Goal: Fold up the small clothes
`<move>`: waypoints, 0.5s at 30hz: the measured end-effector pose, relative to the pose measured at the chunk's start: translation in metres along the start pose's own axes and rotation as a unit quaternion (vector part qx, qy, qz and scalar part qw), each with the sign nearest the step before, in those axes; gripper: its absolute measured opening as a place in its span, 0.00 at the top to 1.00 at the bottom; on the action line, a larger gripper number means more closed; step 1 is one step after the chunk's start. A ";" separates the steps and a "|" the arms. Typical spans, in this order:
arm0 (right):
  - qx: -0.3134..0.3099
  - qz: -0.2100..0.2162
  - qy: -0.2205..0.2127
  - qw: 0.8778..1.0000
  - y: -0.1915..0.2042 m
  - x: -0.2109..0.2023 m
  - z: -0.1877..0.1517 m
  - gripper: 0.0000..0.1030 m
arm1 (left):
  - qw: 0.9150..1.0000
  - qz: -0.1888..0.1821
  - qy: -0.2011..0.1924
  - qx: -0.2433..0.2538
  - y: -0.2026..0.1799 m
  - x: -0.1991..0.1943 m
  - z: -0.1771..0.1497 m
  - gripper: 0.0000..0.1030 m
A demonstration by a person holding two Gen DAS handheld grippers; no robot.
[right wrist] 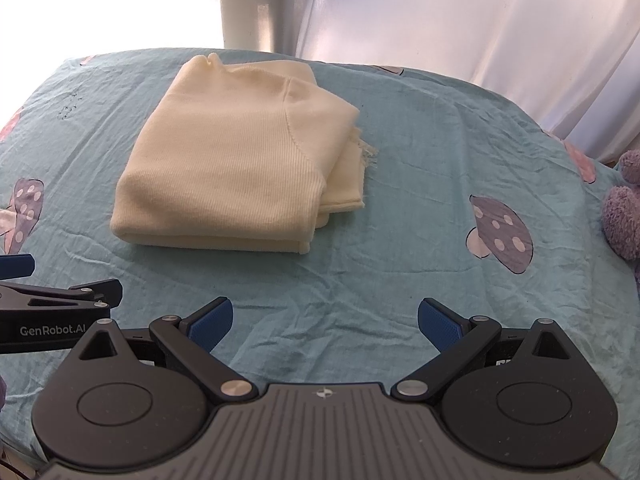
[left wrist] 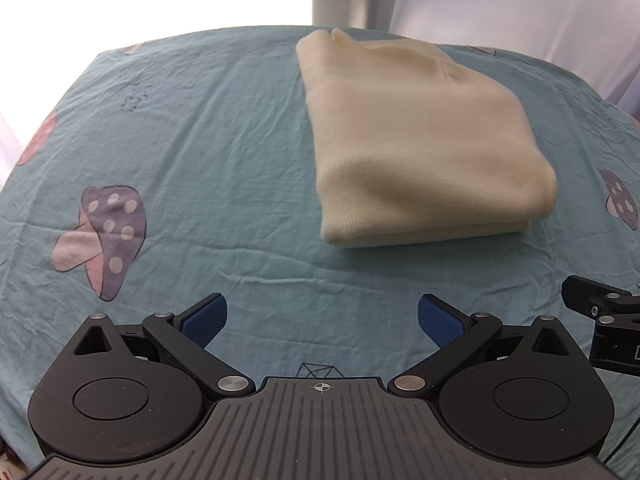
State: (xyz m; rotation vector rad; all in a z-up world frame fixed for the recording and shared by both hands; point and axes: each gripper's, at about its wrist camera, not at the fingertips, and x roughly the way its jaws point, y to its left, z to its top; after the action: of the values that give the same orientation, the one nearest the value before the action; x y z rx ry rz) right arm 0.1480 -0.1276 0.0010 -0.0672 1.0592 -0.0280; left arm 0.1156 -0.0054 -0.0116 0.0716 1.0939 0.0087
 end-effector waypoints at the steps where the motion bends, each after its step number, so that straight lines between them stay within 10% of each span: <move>1: 0.000 0.000 0.000 1.000 0.000 0.000 0.000 0.04 | 1.000 0.000 0.000 0.000 0.000 0.000 0.000 0.00; 15: 0.001 0.001 -0.004 1.000 -0.001 -0.001 0.002 0.04 | 1.000 -0.005 0.001 0.002 0.000 0.002 0.002 0.00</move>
State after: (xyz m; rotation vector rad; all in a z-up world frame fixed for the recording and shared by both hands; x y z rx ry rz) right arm 0.1495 -0.1286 0.0032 -0.0643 1.0520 -0.0268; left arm 0.1180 -0.0051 -0.0130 0.0699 1.0957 -0.0017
